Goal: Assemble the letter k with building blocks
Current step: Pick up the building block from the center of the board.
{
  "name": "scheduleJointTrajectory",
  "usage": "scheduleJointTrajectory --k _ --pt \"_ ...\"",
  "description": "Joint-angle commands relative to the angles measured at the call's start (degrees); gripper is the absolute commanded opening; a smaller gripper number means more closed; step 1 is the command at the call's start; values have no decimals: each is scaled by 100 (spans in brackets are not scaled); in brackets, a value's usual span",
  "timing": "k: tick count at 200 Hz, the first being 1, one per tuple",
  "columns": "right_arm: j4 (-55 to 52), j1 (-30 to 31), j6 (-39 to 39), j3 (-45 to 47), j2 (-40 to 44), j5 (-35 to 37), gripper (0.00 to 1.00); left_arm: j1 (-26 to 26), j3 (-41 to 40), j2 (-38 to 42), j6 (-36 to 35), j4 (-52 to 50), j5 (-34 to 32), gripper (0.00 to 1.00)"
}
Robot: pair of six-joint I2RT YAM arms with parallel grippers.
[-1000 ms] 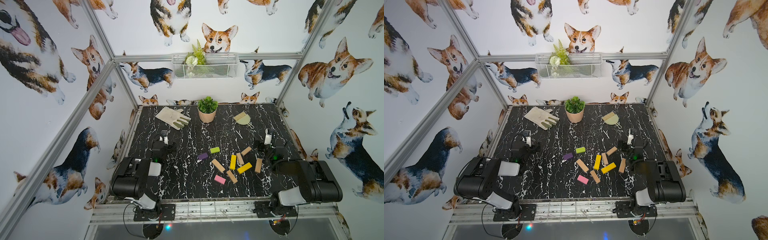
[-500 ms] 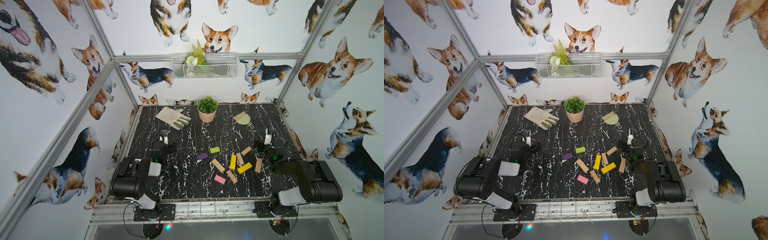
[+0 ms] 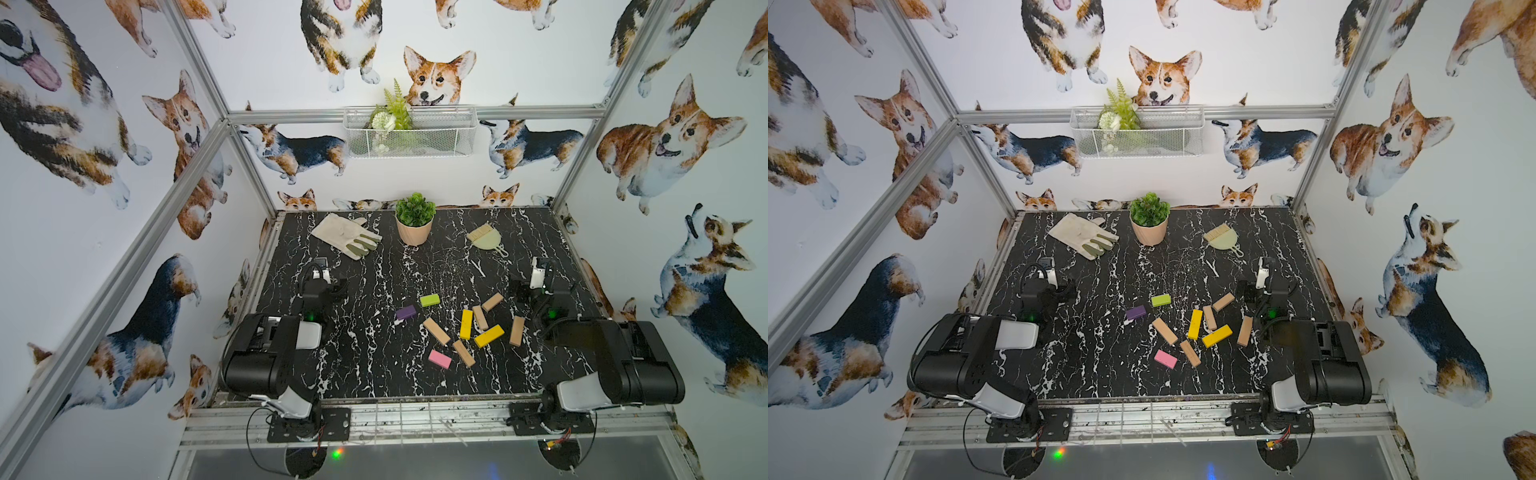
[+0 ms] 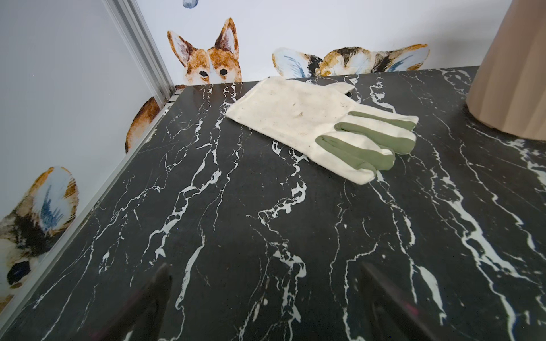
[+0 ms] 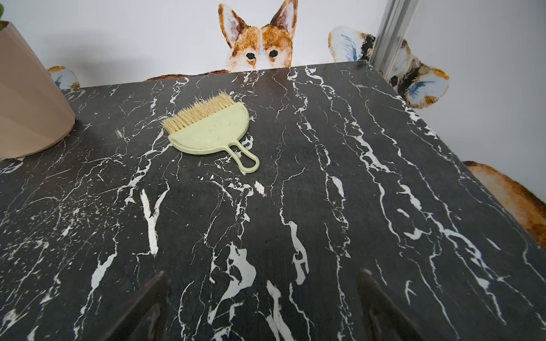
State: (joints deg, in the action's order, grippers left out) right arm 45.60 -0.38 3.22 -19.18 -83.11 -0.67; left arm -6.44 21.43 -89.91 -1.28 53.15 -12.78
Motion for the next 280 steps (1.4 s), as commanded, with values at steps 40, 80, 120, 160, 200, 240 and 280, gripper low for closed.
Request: scheduleJointTrajectory --k 40,80,120,160,200,240,280 --pt "-1575 12 242 -683 699 599 98 -2 750 1053 62 -2001 -191 100" --pt "-2560 698 -507 -1248 1513 851 94 1 2071 1436 962 -4142 -387 100" --pt "-4981 1705 -94 -3145 1344 1583 89 0 4363 872 1611 -7211 -116 100" --pt "-6312 2850 1101 -4396 461 2281 97 -3 5399 552 2204 -8682 107 100" --pt "-7250 3654 3610 -4995 -413 2524 100 2 4919 738 2119 -8366 1018 100" --pt "-8193 4294 5436 -5734 -1359 3065 100 2 4330 896 2070 -8016 1075 100" --pt "-9598 4366 7344 -6519 -2322 2365 90 2 3942 883 2114 -7758 1001 100"
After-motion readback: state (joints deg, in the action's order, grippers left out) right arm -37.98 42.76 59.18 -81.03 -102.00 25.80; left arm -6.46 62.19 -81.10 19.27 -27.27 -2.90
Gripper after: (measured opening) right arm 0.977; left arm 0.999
